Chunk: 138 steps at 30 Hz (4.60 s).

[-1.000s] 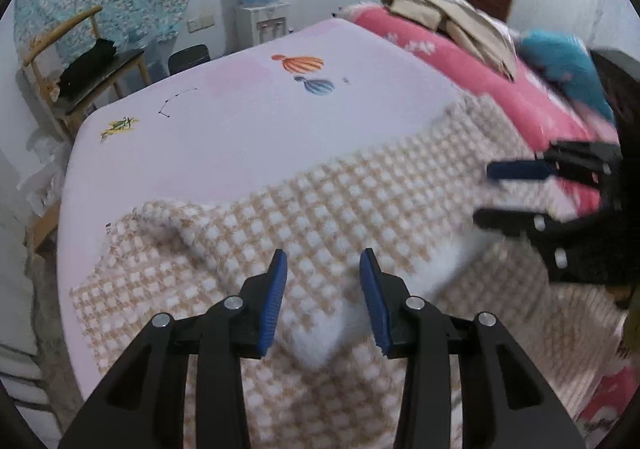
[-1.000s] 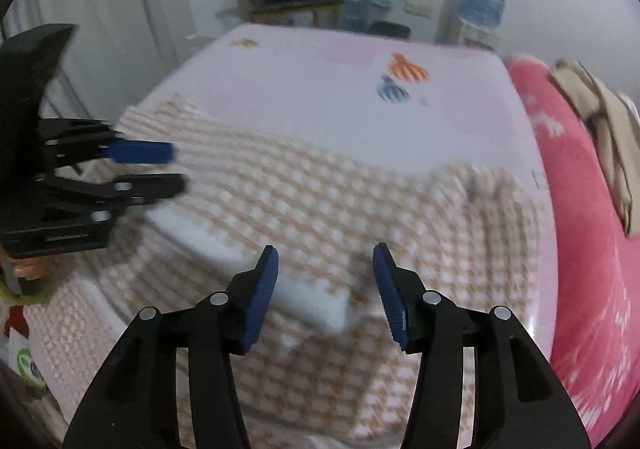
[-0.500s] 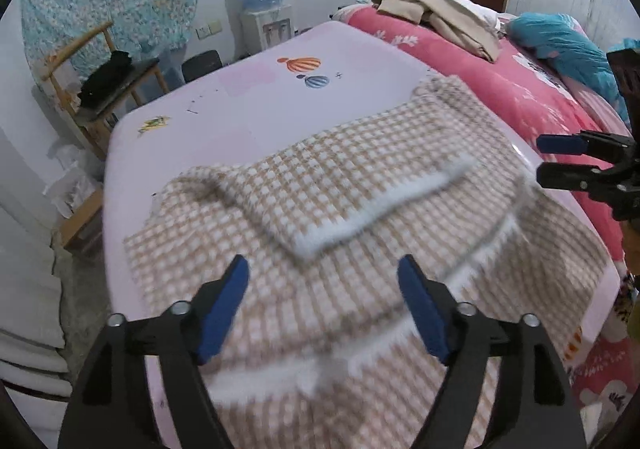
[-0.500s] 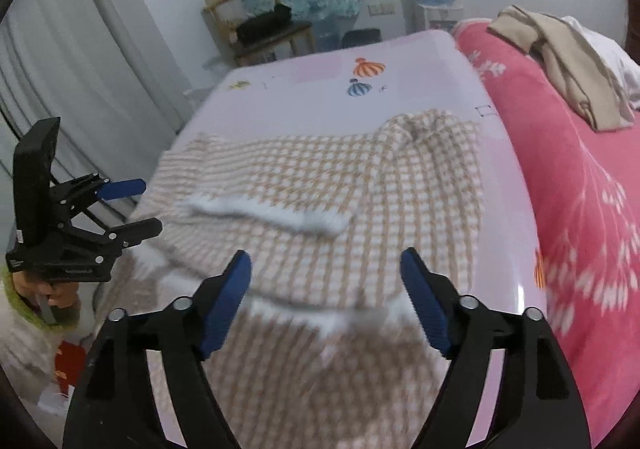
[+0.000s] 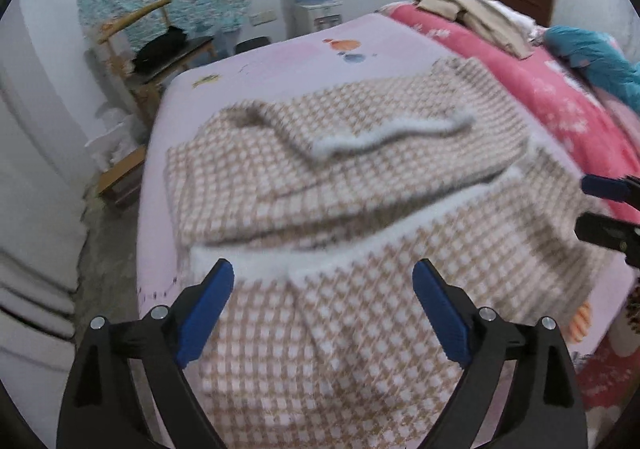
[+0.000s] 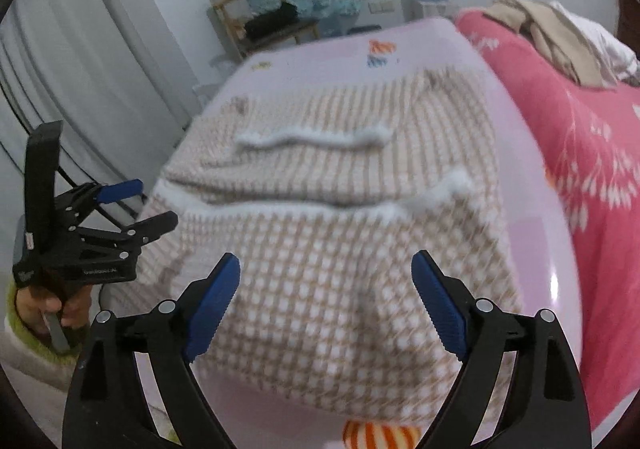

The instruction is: Fold large clothes

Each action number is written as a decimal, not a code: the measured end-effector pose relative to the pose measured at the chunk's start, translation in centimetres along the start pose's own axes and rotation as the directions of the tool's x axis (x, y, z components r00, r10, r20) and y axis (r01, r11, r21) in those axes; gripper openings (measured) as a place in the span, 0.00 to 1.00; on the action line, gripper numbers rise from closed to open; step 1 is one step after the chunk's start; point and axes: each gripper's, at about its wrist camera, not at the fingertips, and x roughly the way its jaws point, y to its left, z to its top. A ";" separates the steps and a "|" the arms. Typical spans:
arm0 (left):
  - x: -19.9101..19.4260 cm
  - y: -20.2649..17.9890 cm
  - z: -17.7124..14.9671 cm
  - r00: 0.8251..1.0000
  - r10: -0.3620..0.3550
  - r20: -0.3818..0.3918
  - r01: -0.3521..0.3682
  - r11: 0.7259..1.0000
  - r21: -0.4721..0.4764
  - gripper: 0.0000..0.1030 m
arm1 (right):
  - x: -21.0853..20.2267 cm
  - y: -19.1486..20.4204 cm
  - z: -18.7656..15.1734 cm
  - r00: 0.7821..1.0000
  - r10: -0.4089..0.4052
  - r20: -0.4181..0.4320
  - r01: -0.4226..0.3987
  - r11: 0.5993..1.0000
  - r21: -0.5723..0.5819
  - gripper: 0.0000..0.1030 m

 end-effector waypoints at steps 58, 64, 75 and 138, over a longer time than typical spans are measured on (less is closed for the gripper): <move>2.9 -0.3 -4.9 0.998 0.031 -0.055 -0.044 0.967 -0.250 0.95 | 6.2 1.7 -5.0 0.984 -0.123 -0.126 0.122 0.992 -0.014 0.92; -0.7 3.0 -5.1 0.987 0.014 0.160 0.025 0.971 -0.239 0.95 | 6.3 1.8 -5.1 0.984 -0.126 -0.129 0.125 0.992 -0.013 0.92; 2.0 10.6 -5.7 0.982 -0.143 0.121 0.174 0.937 -0.303 0.59 | 6.2 1.6 -5.0 0.984 -0.124 -0.130 0.123 0.992 -0.016 0.92; 5.0 8.7 -4.6 0.993 -0.112 -0.031 0.104 0.977 -0.186 0.33 | 4.0 -10.3 1.5 0.999 0.004 -0.040 0.004 0.981 0.195 0.37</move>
